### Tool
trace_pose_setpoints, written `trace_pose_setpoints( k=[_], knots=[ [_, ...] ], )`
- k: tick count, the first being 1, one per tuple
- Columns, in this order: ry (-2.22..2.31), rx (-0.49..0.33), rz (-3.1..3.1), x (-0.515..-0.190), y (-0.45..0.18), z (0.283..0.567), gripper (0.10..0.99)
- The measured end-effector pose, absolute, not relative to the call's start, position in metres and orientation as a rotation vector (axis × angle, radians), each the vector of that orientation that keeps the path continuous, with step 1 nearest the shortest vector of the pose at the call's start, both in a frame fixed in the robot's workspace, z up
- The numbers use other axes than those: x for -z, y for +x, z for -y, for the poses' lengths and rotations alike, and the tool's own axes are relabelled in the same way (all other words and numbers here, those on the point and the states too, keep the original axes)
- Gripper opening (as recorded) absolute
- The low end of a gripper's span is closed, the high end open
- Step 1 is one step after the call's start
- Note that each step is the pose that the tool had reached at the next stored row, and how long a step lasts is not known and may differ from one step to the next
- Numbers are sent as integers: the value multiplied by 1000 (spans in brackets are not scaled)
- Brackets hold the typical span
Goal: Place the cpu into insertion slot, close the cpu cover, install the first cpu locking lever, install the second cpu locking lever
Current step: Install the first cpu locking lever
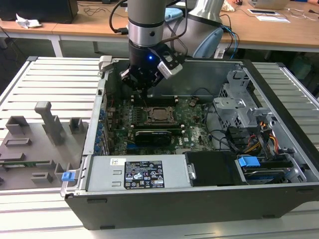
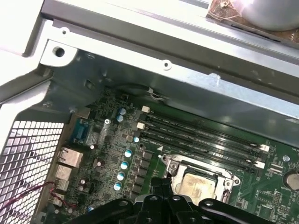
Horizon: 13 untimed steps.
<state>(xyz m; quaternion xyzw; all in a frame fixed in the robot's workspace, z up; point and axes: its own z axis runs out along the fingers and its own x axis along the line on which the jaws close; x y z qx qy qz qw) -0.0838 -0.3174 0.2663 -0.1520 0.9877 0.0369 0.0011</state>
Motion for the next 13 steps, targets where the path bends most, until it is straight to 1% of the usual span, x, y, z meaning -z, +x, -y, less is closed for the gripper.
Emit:
trace_pose_setpoints(
  k=[13],
  knots=[
    [-476,-116,-3101,-265,-99,317,106]
  ],
)
